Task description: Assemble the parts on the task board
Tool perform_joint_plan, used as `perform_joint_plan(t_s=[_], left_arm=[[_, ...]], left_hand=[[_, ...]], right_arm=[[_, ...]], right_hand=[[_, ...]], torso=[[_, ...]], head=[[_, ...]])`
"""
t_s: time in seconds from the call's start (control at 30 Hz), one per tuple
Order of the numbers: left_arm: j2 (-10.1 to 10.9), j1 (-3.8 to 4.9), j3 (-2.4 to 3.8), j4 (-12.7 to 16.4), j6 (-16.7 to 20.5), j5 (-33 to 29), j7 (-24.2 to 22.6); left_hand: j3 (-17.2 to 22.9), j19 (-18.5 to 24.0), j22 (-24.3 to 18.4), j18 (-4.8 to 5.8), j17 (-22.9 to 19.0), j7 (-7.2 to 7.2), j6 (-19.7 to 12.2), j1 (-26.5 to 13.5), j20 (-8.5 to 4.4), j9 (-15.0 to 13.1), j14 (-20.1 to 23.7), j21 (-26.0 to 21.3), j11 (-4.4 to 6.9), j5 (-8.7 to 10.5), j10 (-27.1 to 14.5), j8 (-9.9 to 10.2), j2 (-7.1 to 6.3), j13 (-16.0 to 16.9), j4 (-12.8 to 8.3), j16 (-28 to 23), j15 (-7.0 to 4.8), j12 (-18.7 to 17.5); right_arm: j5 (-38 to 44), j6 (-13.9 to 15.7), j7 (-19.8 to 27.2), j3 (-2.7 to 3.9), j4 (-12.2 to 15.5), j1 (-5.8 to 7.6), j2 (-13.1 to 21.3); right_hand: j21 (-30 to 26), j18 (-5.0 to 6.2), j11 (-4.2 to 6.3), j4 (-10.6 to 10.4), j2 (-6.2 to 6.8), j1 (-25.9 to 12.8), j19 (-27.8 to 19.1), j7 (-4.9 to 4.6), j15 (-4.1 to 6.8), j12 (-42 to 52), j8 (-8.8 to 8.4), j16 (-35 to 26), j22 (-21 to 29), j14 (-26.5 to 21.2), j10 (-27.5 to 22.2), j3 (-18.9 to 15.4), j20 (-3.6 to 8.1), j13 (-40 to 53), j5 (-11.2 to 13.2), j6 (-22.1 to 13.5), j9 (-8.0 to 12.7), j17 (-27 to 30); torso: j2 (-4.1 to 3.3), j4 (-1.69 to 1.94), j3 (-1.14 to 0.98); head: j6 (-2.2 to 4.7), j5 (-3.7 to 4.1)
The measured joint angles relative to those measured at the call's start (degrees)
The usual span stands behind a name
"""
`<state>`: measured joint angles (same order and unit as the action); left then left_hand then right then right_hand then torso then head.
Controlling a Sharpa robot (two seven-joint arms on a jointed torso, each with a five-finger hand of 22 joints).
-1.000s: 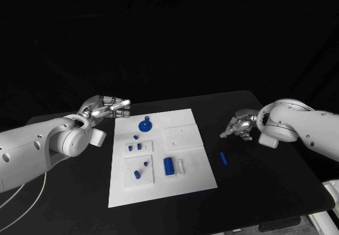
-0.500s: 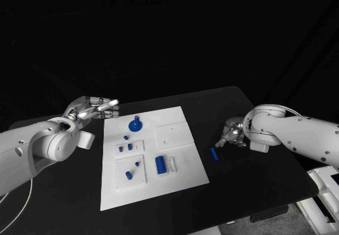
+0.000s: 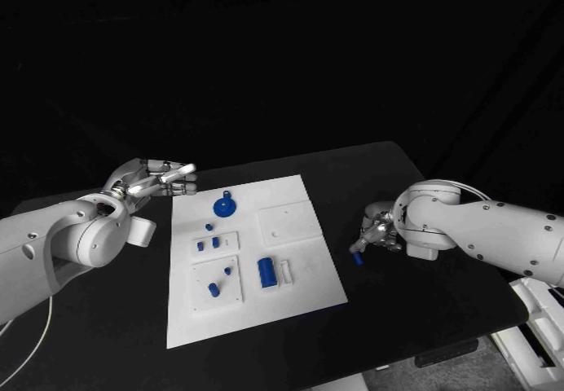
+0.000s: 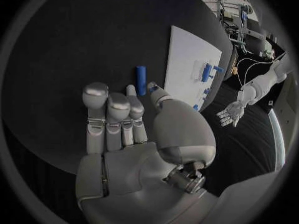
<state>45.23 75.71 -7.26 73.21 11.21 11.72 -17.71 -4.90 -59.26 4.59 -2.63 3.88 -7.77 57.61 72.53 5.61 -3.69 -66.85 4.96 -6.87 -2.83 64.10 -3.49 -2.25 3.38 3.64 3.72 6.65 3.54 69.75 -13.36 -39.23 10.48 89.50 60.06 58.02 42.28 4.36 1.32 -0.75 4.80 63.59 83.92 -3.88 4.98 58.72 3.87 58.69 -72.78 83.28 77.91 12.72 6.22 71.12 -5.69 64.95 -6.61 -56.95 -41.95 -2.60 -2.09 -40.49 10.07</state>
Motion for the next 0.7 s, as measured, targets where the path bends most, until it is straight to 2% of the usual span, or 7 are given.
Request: perform_joint_plan(t_s=[0.07, 0.37, 0.43, 0.63, 0.67, 0.7], left_arm=[[0.0, 0.00, 0.00, 0.0, 0.0, 0.0, 0.0], [0.1, 0.00, 0.00, 0.0, -0.1, 0.0, 0.1], [0.1, 0.00, 0.00, 0.0, -0.1, 0.0, 0.1], [0.2, 0.00, -0.01, 0.0, -0.1, 0.0, 0.2], [0.2, 0.00, -0.01, 0.0, -0.1, 0.0, 0.2], [0.3, 0.00, -0.01, 0.1, -0.1, 0.0, 0.2]], left_hand=[[0.0, 0.0, 0.0, 0.00, 0.0, 0.00, 0.0, 0.0, 0.00, 0.0, 0.0, 0.0, 0.00, 0.00, 0.0, 0.0, 0.00, 0.0, 0.0, 0.0, 0.00, 0.0], [0.0, 0.0, 0.0, 0.00, 0.0, 0.00, 0.0, 0.0, 0.00, 0.0, 0.0, 0.0, 0.00, 0.00, 0.0, 0.0, 0.00, 0.0, 0.0, 0.0, 0.00, 0.0], [0.0, 0.0, 0.0, 0.00, 0.0, 0.00, 0.0, 0.0, 0.00, 0.0, 0.0, 0.0, 0.00, 0.00, 0.0, 0.0, 0.00, 0.0, 0.0, 0.0, 0.00, 0.0], [0.0, 0.0, 0.0, 0.00, 0.0, 0.00, 0.0, 0.0, 0.00, 0.0, 0.0, 0.0, 0.00, 0.00, 0.0, 0.0, 0.00, 0.0, 0.0, 0.0, 0.00, 0.0], [0.0, 0.0, 0.0, 0.00, 0.0, 0.00, 0.0, 0.0, 0.00, 0.0, 0.0, 0.0, 0.00, 0.00, 0.0, 0.0, 0.00, 0.0, 0.0, 0.0, 0.00, 0.0], [0.0, 0.0, 0.0, -0.01, 0.0, 0.00, 0.0, 0.0, 0.00, 0.0, 0.0, 0.0, 0.00, 0.00, 0.0, 0.0, 0.00, 0.0, 0.0, 0.0, 0.00, 0.0]], right_arm=[[0.2, 0.0, -0.1, 0.00, 0.2, -0.07, 0.0], [1.3, -0.5, -0.2, 0.05, 1.4, -0.62, -0.3], [1.7, -0.7, -0.2, 0.07, 1.7, -0.80, -0.4], [3.3, -0.9, -0.1, 0.23, 1.5, -1.30, -0.8], [3.7, -0.9, -0.1, 0.28, 1.4, -1.43, -0.9], [4.1, -0.8, 0.0, 0.33, 1.3, -1.59, -1.1]], right_hand=[[0.0, 0.00, 0.00, -0.8, 0.65, 0.1, 0.0, 0.00, 0.00, 0.0, 0.01, 0.0, -0.1, 0.0, 0.0, 0.3, 0.00, 0.0, 0.4, 0.0, 0.0, 0.0], [0.0, 0.00, 0.00, -1.2, 0.94, 0.4, 0.0, 0.20, 0.00, 0.0, 0.19, 0.0, -0.2, 0.0, 0.0, 0.6, 0.00, 0.0, 0.4, 0.2, 0.0, 0.1], [0.0, -0.01, -0.01, -1.2, 0.94, 0.4, 0.0, 0.00, 0.00, 0.0, 0.16, 0.0, -0.2, 0.0, 0.0, 0.6, 0.00, 0.0, 0.7, 0.4, -0.1, 0.1], [0.0, 0.00, -0.01, -0.8, 0.94, 0.4, 0.0, 0.20, 0.00, 0.0, 0.07, 0.0, -0.2, 0.0, 0.0, 1.0, 0.00, -0.1, 1.3, 1.1, -0.3, 0.1], [-0.1, 0.00, -0.02, -0.7, 0.94, 0.4, 0.0, 0.13, 0.00, 0.0, 0.08, 0.0, -0.2, 0.0, 0.0, 1.0, 0.00, -0.1, 1.3, 1.2, -2.1, 0.1], [-0.2, 0.00, -0.02, -0.4, 0.94, 0.4, 0.0, 0.13, 0.00, 0.0, 0.07, 0.0, -0.2, 0.0, 0.0, 1.1, 0.00, -0.1, 1.3, 1.2, -8.3, 0.1]], torso=[[0.00, -0.02, 0.01], [0.02, -0.02, 0.02], [0.03, -0.02, 0.02], [0.03, -0.02, 0.04], [0.04, -0.02, 0.04], [0.04, -0.02, 0.04]], head=[[-0.04, 0.01], [-0.23, -0.14], [-0.27, -0.17], [-0.42, -0.33], [-0.45, -0.40], [-0.47, -0.46]])
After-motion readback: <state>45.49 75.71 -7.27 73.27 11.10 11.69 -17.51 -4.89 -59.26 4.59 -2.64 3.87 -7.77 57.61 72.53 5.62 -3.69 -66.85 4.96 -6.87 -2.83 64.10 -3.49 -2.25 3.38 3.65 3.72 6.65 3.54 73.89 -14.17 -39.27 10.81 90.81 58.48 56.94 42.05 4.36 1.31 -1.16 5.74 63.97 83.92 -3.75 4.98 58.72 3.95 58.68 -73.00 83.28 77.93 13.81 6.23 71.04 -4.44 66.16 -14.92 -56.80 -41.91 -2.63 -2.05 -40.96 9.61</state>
